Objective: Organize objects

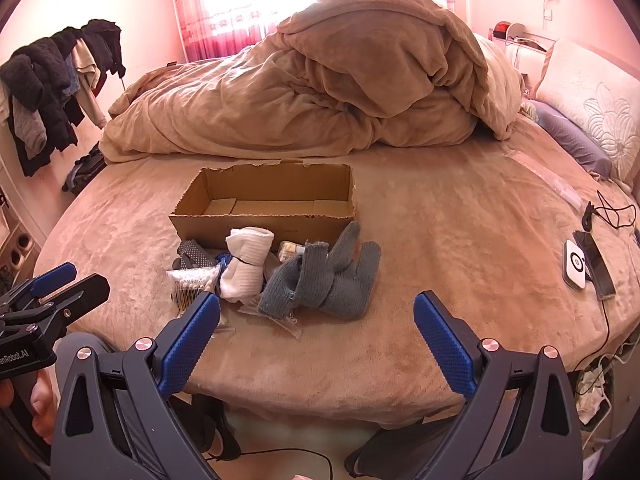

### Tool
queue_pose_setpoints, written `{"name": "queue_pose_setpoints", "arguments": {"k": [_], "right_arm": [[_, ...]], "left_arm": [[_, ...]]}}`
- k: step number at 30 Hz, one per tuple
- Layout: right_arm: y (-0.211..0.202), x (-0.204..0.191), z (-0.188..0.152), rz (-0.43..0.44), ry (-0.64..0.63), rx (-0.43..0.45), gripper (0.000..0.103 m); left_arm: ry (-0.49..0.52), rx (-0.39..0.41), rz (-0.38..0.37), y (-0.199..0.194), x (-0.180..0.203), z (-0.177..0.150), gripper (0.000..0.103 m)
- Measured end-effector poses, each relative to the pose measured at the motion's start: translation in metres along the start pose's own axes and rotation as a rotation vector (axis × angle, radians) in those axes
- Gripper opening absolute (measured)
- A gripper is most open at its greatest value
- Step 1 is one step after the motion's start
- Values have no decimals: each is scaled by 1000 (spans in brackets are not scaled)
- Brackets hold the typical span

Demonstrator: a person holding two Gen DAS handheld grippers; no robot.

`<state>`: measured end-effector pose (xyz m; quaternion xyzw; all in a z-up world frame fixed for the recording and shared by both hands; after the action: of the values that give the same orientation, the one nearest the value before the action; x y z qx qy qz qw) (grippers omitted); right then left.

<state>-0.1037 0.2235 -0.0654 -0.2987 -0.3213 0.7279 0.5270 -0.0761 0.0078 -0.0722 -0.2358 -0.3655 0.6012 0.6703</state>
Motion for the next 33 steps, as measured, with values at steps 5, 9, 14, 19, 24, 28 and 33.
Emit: {"name": "queue_pose_setpoints", "arguments": {"k": [5,9,14,19,24,28,33], "right_arm": [[0,0,0,1,-1,0,99],[0,-1,-1,5,-4,0,99],[1,-2,-2,11,-1,-3,99],[1,-2,-2,12,-1,-4,99],[1,-1,-2,11,-1,-3,99],[1,-1,-3,14,2,-5,99],[2,0,-3,15,2,-7,99]], "left_arm": [[0,-3,12,0,-2,-2,102],[-1,-6,13,1,-3,-4,102],[-4,-6,18,0,-4,-4,102],[-3,-5,19,0,-3,-4,102],[-3,-6,19,0,-3,-5,102],[-3,-7,20,0,-2,-4,102],[-2,-9,19,1,-2,-5,102]]}}
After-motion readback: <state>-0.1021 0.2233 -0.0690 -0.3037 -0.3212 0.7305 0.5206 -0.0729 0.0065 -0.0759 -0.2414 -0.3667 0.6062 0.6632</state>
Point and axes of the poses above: each gripper's, at about its wrist camera, not at the fingertips, and y roughly the way its jaws point, x to its right, z to its top, the point moved 9 cm from there along y, roughly the way its jaws point, and after that the axes turned 7 degrees about -x, right-handed, at the moved point
